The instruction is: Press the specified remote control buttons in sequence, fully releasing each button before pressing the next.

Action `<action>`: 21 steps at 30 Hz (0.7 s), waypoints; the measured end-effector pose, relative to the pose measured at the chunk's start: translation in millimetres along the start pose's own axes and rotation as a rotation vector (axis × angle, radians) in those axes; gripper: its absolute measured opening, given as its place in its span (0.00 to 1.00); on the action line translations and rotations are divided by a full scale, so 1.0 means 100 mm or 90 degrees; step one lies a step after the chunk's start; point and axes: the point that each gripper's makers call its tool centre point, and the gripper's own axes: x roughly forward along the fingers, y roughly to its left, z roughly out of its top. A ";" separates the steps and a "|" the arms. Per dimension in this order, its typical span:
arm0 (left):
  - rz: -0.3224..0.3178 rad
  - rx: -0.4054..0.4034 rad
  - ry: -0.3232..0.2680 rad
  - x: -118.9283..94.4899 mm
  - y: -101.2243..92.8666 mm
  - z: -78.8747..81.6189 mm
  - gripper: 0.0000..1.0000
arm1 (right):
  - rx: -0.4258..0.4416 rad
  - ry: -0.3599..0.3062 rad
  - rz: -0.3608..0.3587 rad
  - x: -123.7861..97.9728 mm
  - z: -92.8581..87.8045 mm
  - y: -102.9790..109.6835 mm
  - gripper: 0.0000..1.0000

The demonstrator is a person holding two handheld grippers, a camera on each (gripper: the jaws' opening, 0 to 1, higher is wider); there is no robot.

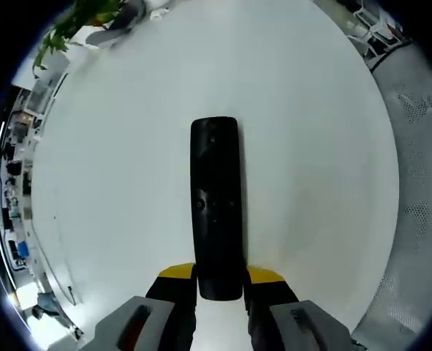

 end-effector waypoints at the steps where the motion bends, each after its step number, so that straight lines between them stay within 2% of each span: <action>1: 0.002 0.001 0.001 0.00 -0.01 0.00 0.24 | -0.001 0.000 0.000 0.00 0.00 0.00 0.00; 9: 0.005 0.004 0.000 -0.01 -0.09 -0.02 0.24 | -0.003 0.005 -0.001 0.00 -0.02 0.00 0.00; 16: -0.027 -0.025 -0.013 -0.02 -0.22 -0.07 0.24 | -0.004 0.008 0.000 0.01 -0.03 0.01 0.00; 21: -0.055 -0.041 -0.036 -0.03 -0.30 -0.09 0.24 | -0.005 0.007 0.000 0.01 -0.02 0.01 0.00</action>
